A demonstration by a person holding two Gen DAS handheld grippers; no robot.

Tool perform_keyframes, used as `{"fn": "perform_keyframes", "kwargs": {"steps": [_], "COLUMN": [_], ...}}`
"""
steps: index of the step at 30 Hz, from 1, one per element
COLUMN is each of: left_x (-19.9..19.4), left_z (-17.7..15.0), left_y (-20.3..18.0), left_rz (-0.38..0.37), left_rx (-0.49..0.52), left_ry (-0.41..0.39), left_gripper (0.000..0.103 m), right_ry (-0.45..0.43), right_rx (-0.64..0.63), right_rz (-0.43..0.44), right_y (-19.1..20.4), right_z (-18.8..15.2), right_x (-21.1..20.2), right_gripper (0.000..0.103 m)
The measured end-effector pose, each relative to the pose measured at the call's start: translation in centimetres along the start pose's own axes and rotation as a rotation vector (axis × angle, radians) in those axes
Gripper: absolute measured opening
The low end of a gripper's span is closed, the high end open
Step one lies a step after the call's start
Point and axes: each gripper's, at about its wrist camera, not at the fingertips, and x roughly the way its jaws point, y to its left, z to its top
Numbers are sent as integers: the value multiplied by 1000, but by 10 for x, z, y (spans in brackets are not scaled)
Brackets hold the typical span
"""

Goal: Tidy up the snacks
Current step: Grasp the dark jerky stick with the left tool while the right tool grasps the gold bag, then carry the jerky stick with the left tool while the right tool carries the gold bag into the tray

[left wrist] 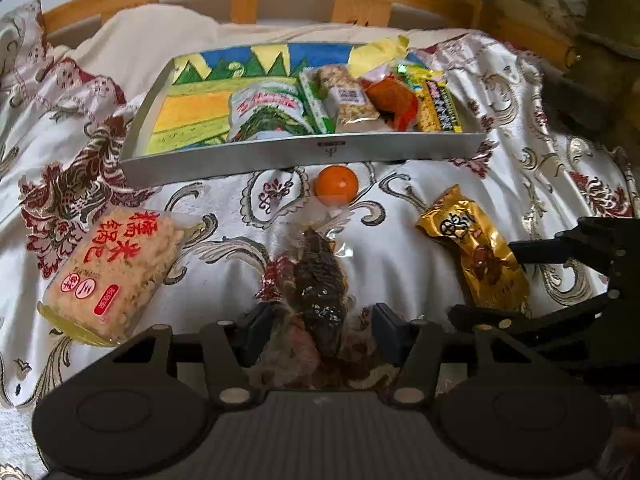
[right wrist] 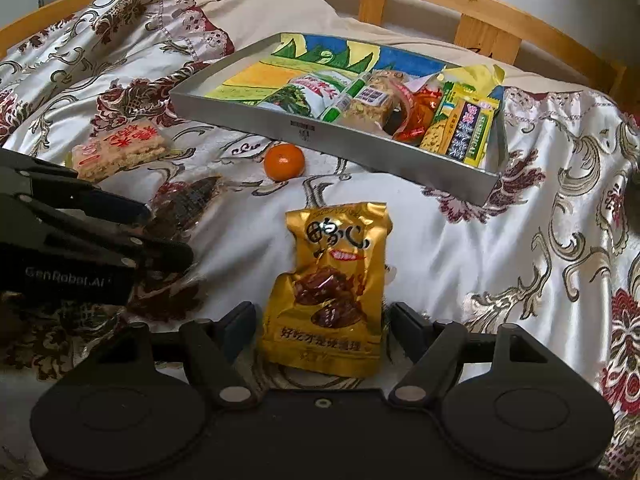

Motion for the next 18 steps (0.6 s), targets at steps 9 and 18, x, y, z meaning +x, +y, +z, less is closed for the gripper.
{"fn": "perform_keyframes", "kwargs": {"steps": [9,18], "left_x": [4,-6], "left_z": [4,5], "left_y": [-7,-21], "left_rz": [52,94], "left_rx": [-3,-23], "left_ry": [36,32], "left_gripper": [51,49], "right_ry": [-8,-26], "right_rx": [23,114], "right_rz": [10,58], "right_y": [-8,-14], "right_z": [1,3], "right_x": [13,4], "right_gripper": [81,49]}}
